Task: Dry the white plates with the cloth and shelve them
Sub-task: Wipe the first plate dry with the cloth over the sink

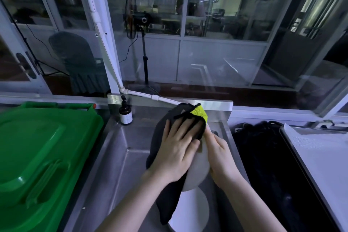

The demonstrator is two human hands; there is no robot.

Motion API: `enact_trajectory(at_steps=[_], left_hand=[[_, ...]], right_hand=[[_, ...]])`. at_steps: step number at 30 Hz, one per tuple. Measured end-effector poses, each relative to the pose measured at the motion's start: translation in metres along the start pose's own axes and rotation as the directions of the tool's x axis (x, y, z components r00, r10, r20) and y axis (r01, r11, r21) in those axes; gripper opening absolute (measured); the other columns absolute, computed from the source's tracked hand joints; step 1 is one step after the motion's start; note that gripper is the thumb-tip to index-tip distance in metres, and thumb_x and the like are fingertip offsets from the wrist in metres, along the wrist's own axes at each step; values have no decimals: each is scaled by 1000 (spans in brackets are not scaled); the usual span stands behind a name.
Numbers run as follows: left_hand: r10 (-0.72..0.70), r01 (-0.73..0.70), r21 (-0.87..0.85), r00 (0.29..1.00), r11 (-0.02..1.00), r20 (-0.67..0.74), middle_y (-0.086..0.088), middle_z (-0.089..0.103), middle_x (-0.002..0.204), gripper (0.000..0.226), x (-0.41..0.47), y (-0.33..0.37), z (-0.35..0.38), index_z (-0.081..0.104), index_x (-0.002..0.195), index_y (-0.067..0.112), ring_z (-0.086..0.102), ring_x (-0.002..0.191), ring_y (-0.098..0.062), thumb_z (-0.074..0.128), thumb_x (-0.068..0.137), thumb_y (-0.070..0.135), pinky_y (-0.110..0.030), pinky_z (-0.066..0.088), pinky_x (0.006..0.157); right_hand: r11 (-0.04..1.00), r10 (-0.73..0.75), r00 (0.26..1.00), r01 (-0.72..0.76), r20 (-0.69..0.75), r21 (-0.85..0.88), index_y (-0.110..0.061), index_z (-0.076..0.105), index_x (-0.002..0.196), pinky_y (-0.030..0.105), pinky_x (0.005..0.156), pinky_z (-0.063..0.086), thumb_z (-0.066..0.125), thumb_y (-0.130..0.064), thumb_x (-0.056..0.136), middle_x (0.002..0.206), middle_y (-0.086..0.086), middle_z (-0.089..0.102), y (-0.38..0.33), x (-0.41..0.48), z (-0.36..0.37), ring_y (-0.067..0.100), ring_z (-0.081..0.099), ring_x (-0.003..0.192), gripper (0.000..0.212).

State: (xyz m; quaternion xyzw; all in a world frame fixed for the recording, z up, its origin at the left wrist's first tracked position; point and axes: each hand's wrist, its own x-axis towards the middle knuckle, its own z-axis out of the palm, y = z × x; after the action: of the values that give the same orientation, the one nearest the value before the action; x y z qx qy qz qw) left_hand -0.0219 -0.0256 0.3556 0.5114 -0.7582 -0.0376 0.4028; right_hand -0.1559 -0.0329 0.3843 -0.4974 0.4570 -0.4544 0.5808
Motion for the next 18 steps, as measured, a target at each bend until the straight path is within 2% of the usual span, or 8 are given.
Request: enact_trajectory(at_steps=[4,6,8,9,11,14,16,18], left_hand=[[-185,183,-91,983,979,-13,1,35,154,51,8,-15,0,33,147,24,28,146,-21,27,98,37,-50,21,118],[-313,305,-181,950,935,-13,-2,30,156,54,4,-25,2,36,148,12,26,147,-24,32,98,31,-41,20,120],[-360,351,-232,933,907,4,7,24,153,54,-9,-28,5,38,147,7,24,147,-24,35,98,29,-32,16,119],[-353,343,-224,936,912,-4,9,24,150,54,-17,-27,7,40,146,7,24,146,-24,35,98,30,-33,16,118],[-301,292,-166,953,942,-32,6,34,148,54,-32,-18,10,45,144,8,27,142,-22,31,98,33,-44,22,117],[-138,138,8,989,990,-48,-4,53,140,45,-45,3,19,49,139,17,37,131,-22,34,98,29,-59,29,112],[-45,46,101,999,994,-13,2,53,135,40,-45,12,24,46,137,22,44,127,-21,36,99,30,-60,30,112],[-21,20,135,1000,991,7,2,56,133,41,-34,12,23,50,135,20,46,125,-21,37,98,30,-60,32,111]], right_hand=[[999,30,998,-28,-59,32,-6,74,86,61,96,48,60,-68,74,103,27,71,-2,-2,-1,35,71,99,65],[997,53,995,-48,-88,61,-9,75,87,63,96,47,59,-64,83,103,25,72,-5,-1,-6,42,67,105,58],[992,76,988,-62,-134,109,-6,73,86,62,96,50,59,-56,91,103,23,73,-7,2,-14,44,66,105,52],[987,87,985,-64,-152,146,-5,75,85,58,93,54,61,-53,91,101,20,75,-7,3,-17,40,69,102,51],[976,98,977,-57,-191,211,-9,76,89,46,85,59,62,-51,91,96,11,78,-4,6,-21,29,75,92,44],[960,112,966,-45,-233,275,-12,73,100,34,69,58,58,-49,95,94,6,79,2,11,-22,20,76,84,40],[942,152,963,-73,-223,329,-13,70,106,30,64,57,57,-48,96,94,7,79,5,11,-19,19,76,82,39],[930,184,964,-109,-190,351,-13,73,102,33,68,59,58,-49,94,98,12,78,8,8,-16,23,76,87,40]])
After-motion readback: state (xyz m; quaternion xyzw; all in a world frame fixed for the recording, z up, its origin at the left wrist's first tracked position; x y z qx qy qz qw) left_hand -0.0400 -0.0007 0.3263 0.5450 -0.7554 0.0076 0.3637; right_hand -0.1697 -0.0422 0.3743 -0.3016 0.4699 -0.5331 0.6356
